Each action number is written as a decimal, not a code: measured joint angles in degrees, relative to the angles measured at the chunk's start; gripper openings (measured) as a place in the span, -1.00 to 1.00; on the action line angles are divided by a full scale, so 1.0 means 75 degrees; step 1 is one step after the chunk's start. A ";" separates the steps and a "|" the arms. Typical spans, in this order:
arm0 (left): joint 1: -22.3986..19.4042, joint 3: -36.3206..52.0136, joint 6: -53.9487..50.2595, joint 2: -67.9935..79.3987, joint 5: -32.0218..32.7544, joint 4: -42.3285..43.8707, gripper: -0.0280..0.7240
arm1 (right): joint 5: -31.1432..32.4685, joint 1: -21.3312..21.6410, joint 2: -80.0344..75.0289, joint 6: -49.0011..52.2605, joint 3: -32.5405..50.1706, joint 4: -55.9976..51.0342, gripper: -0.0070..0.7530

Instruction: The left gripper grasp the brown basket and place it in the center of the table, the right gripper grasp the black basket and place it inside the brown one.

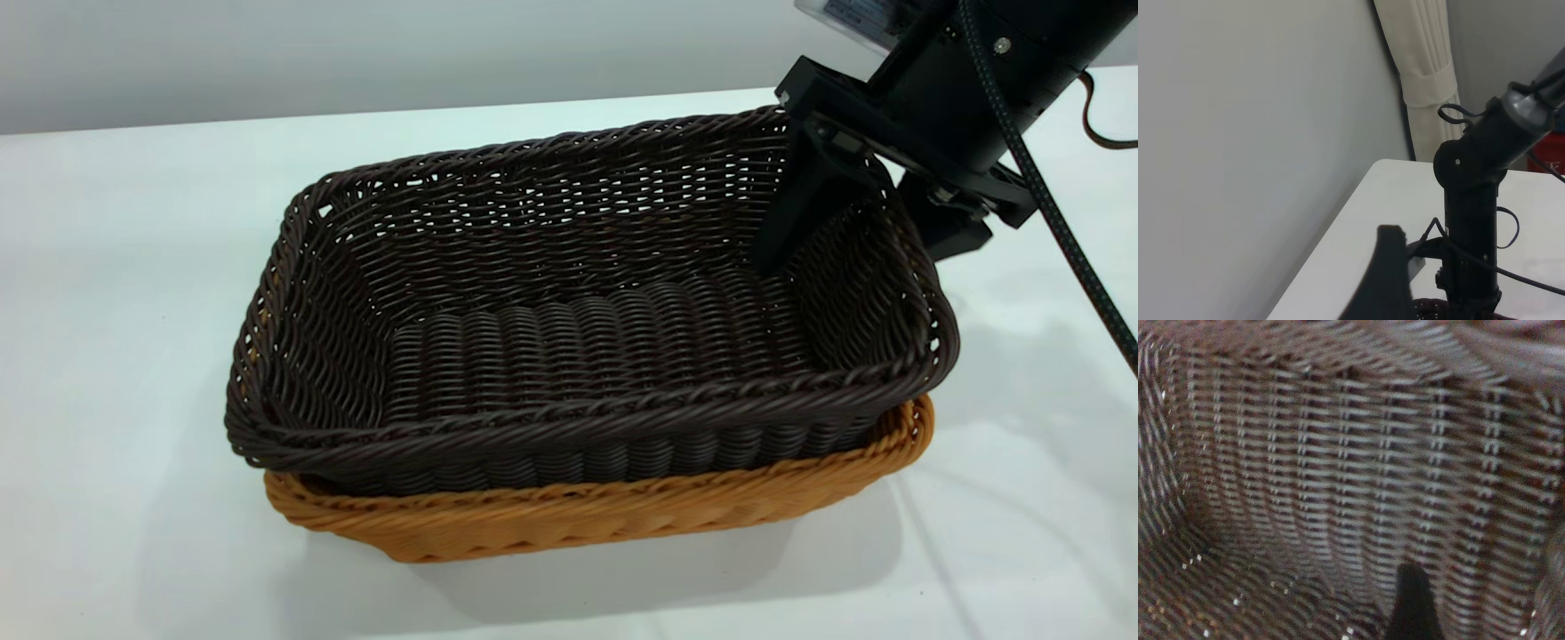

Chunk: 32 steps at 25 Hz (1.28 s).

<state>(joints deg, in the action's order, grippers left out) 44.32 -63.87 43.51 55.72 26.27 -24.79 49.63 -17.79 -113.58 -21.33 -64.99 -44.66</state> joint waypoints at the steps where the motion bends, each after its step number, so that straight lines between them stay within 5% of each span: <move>1: 0.0000 0.0000 0.0000 0.0000 0.0000 0.0000 0.65 | 0.0120 0.0000 0.0000 0.0000 0.0000 0.0025 0.33; 12: 0.0000 0.0000 0.0000 0.0000 0.0050 0.0000 0.65 | 0.1038 0.0006 0.0014 0.0214 -0.0896 0.0636 0.36; 22: 0.0000 0.0000 0.0000 0.0000 0.0396 0.0008 0.65 | 0.2742 0.0006 0.0014 0.1544 -0.2669 0.3369 0.36; 32: 0.0000 0.0000 0.0000 0.0000 0.0420 0.0008 0.65 | 0.2753 0.0006 0.0891 0.1741 -0.3290 0.3858 0.23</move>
<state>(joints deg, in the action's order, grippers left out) 44.32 -63.87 43.51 55.72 29.42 -24.73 70.28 -17.74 -106.90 -8.27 -89.66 -15.73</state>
